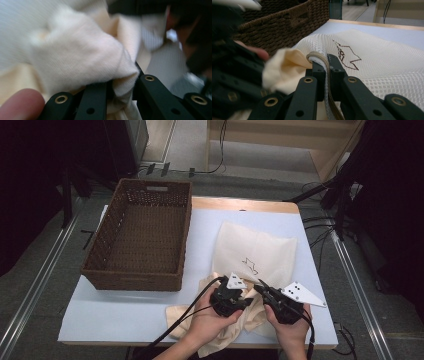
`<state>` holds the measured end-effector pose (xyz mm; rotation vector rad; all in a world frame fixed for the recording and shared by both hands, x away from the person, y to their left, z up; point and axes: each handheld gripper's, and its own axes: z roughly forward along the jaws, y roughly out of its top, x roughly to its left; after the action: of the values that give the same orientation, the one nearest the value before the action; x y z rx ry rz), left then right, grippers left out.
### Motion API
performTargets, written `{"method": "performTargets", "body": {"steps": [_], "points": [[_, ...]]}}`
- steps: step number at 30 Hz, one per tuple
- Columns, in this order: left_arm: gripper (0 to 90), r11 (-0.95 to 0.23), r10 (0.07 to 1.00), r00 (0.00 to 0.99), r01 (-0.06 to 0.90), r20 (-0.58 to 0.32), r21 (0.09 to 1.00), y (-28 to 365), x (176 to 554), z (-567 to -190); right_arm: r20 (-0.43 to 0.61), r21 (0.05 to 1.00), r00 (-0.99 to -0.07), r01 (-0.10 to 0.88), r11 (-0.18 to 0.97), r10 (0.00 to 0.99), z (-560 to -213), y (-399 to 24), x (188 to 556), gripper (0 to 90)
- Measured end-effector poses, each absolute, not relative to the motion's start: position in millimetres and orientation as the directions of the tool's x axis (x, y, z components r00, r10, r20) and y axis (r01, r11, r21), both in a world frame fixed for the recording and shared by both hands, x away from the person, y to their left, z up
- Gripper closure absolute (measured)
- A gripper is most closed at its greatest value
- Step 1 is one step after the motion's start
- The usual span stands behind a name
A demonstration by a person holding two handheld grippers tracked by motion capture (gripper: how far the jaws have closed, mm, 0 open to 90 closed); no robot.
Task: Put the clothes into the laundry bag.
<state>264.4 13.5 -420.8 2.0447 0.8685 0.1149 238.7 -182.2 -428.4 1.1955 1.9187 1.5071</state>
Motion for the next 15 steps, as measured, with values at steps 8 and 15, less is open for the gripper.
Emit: {"method": "performTargets", "body": {"steps": [8,15], "points": [[48.9,-0.463,0.567,0.794,0.528,-0.220,0.712,12,264,-428,0.194,0.906,-0.511,0.420,0.047,0.837,-439,-186,245,85.2],[24.5,-0.364,0.607,0.761,0.523,-0.230,0.771,39,264,-408,0.213,0.907,-0.510,0.421,0.027,0.833,-438,-189,246,79.0]]}}
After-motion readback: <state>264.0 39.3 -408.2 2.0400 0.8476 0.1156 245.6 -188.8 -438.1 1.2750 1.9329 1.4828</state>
